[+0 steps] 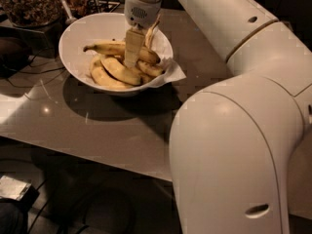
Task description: Pick banana from white bowl
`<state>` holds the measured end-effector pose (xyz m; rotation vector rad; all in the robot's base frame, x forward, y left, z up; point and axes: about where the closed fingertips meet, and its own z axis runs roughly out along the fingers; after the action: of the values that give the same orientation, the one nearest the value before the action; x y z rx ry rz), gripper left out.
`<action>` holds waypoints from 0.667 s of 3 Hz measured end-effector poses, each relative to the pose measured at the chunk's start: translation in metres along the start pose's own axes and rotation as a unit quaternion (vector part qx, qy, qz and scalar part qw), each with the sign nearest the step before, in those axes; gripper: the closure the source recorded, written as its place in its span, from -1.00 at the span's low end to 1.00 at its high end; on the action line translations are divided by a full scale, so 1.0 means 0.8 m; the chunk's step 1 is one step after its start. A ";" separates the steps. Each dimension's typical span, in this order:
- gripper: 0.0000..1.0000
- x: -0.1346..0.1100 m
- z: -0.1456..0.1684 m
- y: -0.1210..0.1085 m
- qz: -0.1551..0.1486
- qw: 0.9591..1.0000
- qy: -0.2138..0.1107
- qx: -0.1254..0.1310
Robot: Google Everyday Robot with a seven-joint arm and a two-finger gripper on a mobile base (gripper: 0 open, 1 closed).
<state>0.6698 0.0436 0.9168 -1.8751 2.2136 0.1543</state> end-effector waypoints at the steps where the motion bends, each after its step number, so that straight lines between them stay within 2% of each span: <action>1: 0.01 -0.001 -0.002 0.000 0.001 1.000 0.001 -0.001; 2: 0.47 -0.001 -0.002 -0.001 0.001 1.000 0.001 0.000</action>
Offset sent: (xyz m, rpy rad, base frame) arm 0.0002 0.0001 0.0014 -0.0010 0.0017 -0.0008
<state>0.6701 0.0437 0.9186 -1.8745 2.2162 0.1547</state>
